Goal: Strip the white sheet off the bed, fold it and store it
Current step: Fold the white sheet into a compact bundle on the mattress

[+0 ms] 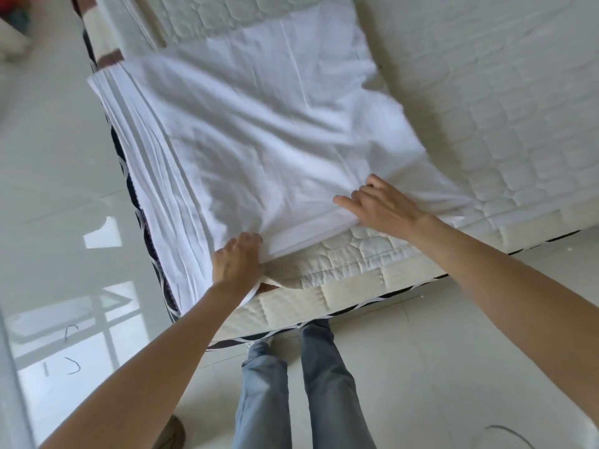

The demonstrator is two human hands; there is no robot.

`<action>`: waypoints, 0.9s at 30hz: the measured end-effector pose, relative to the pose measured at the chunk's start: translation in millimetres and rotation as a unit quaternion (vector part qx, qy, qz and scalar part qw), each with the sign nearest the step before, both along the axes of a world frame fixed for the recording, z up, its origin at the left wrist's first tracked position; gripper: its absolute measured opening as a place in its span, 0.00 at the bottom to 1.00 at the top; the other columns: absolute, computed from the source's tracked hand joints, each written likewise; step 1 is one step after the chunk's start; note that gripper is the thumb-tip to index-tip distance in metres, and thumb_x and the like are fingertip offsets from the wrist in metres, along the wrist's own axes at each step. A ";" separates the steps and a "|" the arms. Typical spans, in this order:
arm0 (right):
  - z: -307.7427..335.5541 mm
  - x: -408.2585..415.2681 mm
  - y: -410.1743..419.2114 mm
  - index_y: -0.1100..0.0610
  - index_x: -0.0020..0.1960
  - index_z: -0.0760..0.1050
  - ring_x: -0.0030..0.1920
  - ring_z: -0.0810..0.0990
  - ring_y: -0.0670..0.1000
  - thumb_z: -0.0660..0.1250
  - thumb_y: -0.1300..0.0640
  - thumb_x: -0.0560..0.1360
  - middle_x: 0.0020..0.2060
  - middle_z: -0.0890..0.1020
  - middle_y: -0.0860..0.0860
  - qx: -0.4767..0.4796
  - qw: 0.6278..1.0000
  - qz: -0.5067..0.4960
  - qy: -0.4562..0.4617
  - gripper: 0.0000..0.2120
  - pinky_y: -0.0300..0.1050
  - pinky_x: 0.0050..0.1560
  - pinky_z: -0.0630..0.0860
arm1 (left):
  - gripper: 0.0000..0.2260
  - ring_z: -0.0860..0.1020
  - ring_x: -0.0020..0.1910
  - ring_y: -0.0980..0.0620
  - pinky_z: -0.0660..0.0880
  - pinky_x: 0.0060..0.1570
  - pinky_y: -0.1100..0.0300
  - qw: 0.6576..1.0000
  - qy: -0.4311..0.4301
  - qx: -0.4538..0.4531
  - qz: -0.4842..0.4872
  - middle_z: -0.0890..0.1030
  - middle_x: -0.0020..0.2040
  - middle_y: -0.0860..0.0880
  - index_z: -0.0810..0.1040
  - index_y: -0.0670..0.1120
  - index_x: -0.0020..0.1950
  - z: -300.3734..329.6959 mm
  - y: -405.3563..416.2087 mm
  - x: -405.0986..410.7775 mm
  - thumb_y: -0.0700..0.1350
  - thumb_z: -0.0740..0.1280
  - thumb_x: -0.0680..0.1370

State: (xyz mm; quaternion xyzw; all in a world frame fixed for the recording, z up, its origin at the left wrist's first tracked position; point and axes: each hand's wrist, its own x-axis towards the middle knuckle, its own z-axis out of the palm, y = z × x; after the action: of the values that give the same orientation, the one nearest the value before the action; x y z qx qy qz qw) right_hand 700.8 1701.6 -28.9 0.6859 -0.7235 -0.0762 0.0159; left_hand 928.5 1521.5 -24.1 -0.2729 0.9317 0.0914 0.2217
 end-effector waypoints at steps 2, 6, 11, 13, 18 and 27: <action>7.7 -2.3 -2.8 0.60 0.55 0.74 0.24 0.69 0.54 0.60 0.74 0.60 0.24 0.72 0.51 0.017 1.000 0.014 -0.004 0.25 0.45 0.38 0.67 | 0.14 0.79 0.50 0.41 0.73 0.46 0.53 1.000 -0.030 0.005 -0.004 0.80 0.54 0.46 0.74 0.49 0.60 7.7 -8.3 -1.5 0.42 0.62 0.75; 30.8 -4.9 0.0 0.59 0.50 0.75 0.24 0.69 0.54 0.63 0.75 0.60 0.24 0.74 0.51 0.036 0.997 -0.019 -0.068 0.21 0.45 0.38 0.65 | 0.09 0.79 0.44 0.38 0.73 0.43 0.53 0.994 -0.001 0.066 -0.084 0.82 0.42 0.41 0.76 0.46 0.54 34.5 -32.6 -11.7 0.46 0.64 0.76; 47.2 4.3 39.1 0.55 0.54 0.71 0.27 0.68 0.54 0.69 0.75 0.60 0.27 0.76 0.49 0.074 0.983 -0.023 -0.164 0.27 0.45 0.39 0.69 | 0.19 0.80 0.42 0.46 0.73 0.42 0.57 0.981 -0.025 0.138 -0.135 0.82 0.45 0.46 0.67 0.52 0.65 64.4 -9.3 -3.4 0.46 0.66 0.75; 46.9 7.0 47.5 0.57 0.51 0.74 0.28 0.72 0.55 0.72 0.76 0.56 0.30 0.78 0.51 0.056 0.982 -0.036 -0.177 0.27 0.46 0.41 0.69 | 0.22 0.79 0.47 0.48 0.71 0.43 0.57 0.988 -0.047 0.114 -0.096 0.80 0.53 0.50 0.66 0.53 0.65 57.7 3.6 11.0 0.40 0.65 0.73; 47.2 -0.6 28.1 0.59 0.46 0.78 0.34 0.79 0.56 0.68 0.74 0.59 0.35 0.81 0.53 -0.061 0.982 -0.108 -0.145 0.19 0.48 0.43 0.73 | 0.12 0.78 0.48 0.42 0.71 0.45 0.54 0.995 0.015 0.021 0.095 0.80 0.52 0.46 0.71 0.49 0.60 59.2 -21.2 10.7 0.43 0.60 0.77; 82.7 -79.4 -83.8 0.55 0.45 0.75 0.30 0.75 0.55 0.59 0.69 0.65 0.28 0.75 0.52 -0.095 0.963 -0.242 0.069 0.14 0.48 0.47 0.63 | 0.13 0.76 0.43 0.41 0.70 0.44 0.50 0.970 0.203 -0.130 0.031 0.78 0.44 0.42 0.74 0.44 0.56 85.8 -119.0 -80.5 0.33 0.61 0.73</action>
State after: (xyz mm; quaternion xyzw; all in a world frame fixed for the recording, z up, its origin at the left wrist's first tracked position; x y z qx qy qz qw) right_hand 621.4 1617.8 53.8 0.4790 -0.8689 -0.0554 0.1119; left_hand 848.0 1402.4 61.8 -0.3035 0.9523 0.0300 -0.0121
